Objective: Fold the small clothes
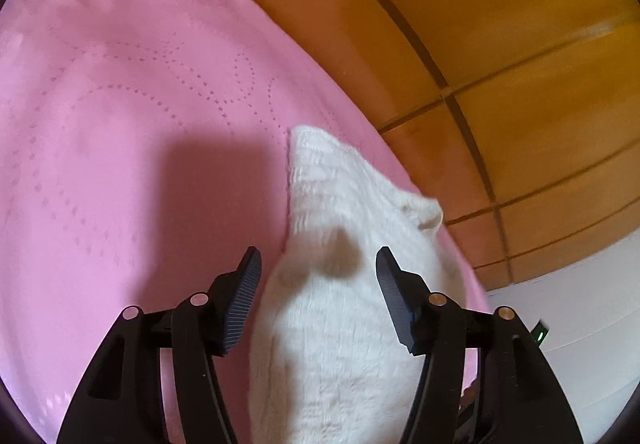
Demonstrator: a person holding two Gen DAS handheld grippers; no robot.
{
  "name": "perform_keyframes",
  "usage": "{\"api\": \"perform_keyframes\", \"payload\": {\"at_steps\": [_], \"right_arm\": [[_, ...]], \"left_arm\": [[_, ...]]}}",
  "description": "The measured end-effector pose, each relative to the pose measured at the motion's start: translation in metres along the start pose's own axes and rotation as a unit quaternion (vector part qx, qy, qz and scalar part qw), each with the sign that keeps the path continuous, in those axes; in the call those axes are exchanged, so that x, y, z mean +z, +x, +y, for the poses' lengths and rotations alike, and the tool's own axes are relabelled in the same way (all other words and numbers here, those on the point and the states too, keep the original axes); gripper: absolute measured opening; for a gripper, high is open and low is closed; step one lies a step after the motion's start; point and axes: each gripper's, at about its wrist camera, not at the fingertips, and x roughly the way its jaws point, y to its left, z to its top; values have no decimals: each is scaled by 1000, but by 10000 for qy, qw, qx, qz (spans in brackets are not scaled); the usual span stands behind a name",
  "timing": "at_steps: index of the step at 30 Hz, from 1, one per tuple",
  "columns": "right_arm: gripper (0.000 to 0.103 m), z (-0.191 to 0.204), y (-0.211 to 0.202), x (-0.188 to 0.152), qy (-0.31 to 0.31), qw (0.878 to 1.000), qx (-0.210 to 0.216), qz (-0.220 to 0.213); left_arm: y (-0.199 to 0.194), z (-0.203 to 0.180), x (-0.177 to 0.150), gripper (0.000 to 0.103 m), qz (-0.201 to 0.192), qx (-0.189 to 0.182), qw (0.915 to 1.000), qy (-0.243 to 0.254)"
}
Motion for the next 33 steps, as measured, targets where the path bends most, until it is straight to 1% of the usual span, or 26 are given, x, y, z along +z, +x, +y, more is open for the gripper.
{"api": "perform_keyframes", "payload": {"at_steps": [2, 4, 6, 8, 10, 11, 12, 13, 14, 15, 17, 18, 19, 20, 21, 22, 23, 24, 26, 27, 28, 29, 30, 31, 32, 33], "right_arm": [[62, 3, -1, 0, -61, 9999, 106, 31], [62, 7, 5, 0, -78, 9998, 127, 119], [62, 3, 15, 1, 7, 9996, 92, 261], [61, -1, 26, 0, 104, 9990, 106, 433], [52, -4, 36, -2, 107, 9981, 143, 598], [48, -3, 38, -3, 73, 9981, 139, 592], [32, -2, 40, -2, 3, 9980, 165, 616], [6, 1, 40, -1, -68, 9977, 208, 642], [5, 5, 37, 1, -126, 9975, 243, 647], [5, 10, 29, 3, -246, 9977, 272, 567], [5, 19, 15, 4, -491, 9973, 374, 388], [5, 21, 8, 3, -603, 9970, 338, 348], [5, 20, 7, 1, -625, 9970, 302, 349], [5, 18, 8, -2, -612, 9970, 247, 401], [5, 14, 15, -7, -616, 9967, 108, 516], [5, 11, 22, -11, -612, 9963, 2, 609], [5, 7, 28, -14, -566, 9961, -28, 675], [6, 6, 30, -15, -520, 9965, -13, 653], [12, 7, 26, -12, -452, 9974, -68, 559], [28, 7, 23, -9, -413, 9978, -145, 507], [36, 10, 20, -7, -409, 9980, -189, 448], [39, 12, 15, -5, -424, 9983, -219, 331], [39, 18, 7, -1, -485, 9985, -173, 169], [40, 24, 0, 1, -533, 9985, -82, 54], [48, 29, -3, 3, -570, 9984, 10, -13], [56, 39, -6, 4, -651, 9977, 140, -80]], "left_arm": [[13, 6, 12, 58, 217, -138, 9994, -222], [27, 9, 21, 58, 350, -173, 9987, -335], [43, 10, 25, 58, 547, -246, 9975, -373], [53, 11, 27, 58, 683, -219, 9966, -413], [64, 9, 27, 57, 842, -251, 9955, -352], [67, 7, 26, 52, 868, -182, 9957, -271], [69, 5, 25, 37, 862, -57, 9961, -162], [70, 2, 23, 22, 820, 34, 9966, -62], [68, 0, 22, 18, 727, 124, 9973, 36], [61, -4, 21, 12, 542, 192, 9982, 148], [43, -20, 19, 11, 144, 205, 9979, 593], [36, -27, 16, 10, 25, 321, 9960, 831], [33, -33, 11, 9, -29, 540, 9924, 1109], [35, -36, 7, 9, 12, 782, 9883, 1306], [42, -35, 0, 6, 153, 1137, 9817, 1518], [49, -34, -5, 6, 255, 1365, 9769, 1623], [54, -32, -9, 6, 297, 1505, 9737, 1687], [54, -33, -11, 6, 278, 1547, 9725, 1718], [44, -35, -11, 7, 138, 1600, 9724, 1694], [37, -39, -10, 9, 9, 1590, 9736, 1636], [32, -42, -10, 15, -82, 1558, 9741, 1637], [26, -49, -9, 20, -227, 1505, 9738, 1689], [21, -56, -8, 31, -351, 1445, 9727, 1781], [19, -62, -7, 39, -426, 1383, 9718, 1861], [19, -67, -6, 42, -472, 1316, 9711, 1935], [20, -73, -4, 46, -485, 1268, 9702, 2008]]}}
